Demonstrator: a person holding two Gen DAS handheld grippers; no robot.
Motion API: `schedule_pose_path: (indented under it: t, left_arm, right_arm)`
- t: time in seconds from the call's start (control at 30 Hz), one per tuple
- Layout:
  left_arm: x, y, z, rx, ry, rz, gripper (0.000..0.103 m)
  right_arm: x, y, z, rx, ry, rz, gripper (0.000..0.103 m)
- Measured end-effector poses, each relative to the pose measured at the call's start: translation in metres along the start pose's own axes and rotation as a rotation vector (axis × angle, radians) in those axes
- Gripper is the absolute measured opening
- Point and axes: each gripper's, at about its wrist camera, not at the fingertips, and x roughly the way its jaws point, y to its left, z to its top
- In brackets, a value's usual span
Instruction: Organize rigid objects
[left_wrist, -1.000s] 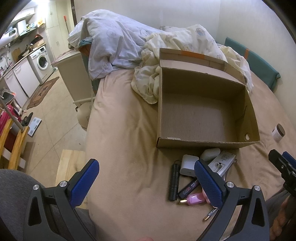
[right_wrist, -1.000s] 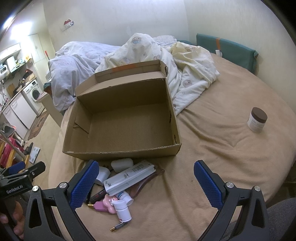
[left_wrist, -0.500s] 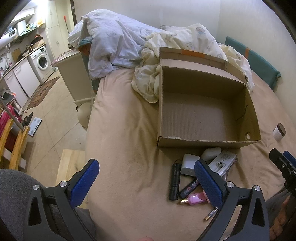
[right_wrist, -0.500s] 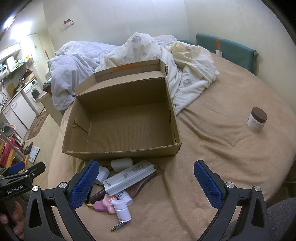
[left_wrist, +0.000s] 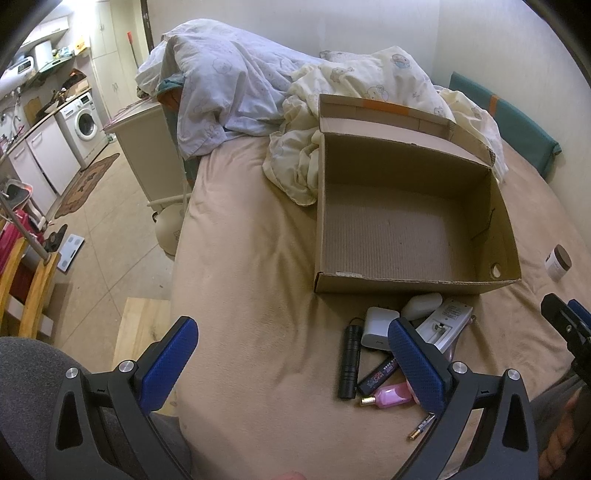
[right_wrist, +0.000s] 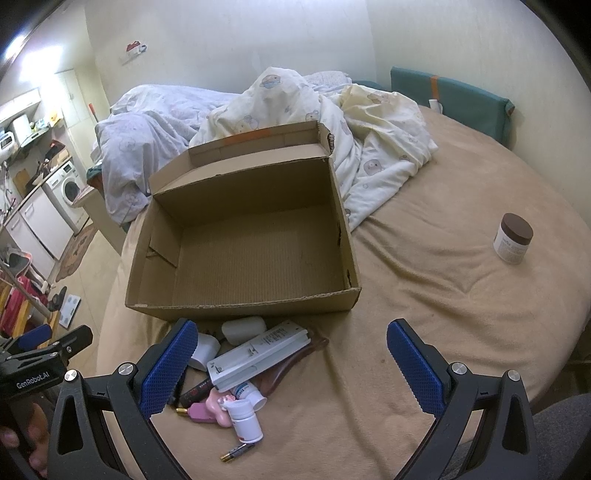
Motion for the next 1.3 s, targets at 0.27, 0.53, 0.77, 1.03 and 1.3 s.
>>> schedule_pose_path:
  t: [0.27,0.53,0.77,1.03,1.3]
  left_arm:
    - [0.0006,0.0016,-0.0013,-0.004,0.001,-0.001,0.103]
    - [0.0003,0.0014,-0.0007,-0.001,0.001,-0.001,0.103]
    - [0.0007,0.0017,-0.0008,-0.001,0.001,0.001,0.103]
    - [0.0003,0.0015,-0.0003,0.000,0.001,0.001,0.103]
    - [0.0009,0.0033,-0.0001,-0.002,0.002,0.000,0.103]
  right_arm:
    - [0.0001,-0.0002,0.0001,-0.001,0.001,0.001,0.103]
    - [0.0000,0.0001,-0.0005,0.001,0.000,0.001,0.103]
    - [0.0008,-0.0008,-0.0009,0.000,-0.001,0.002,0.103]
    - [-0.0029,0.0012,0.0017,0.005,0.003,0.003,0.103]
    - [-0.0018,0.0046,0.0009,-0.005,0.005,0.000,0.103]
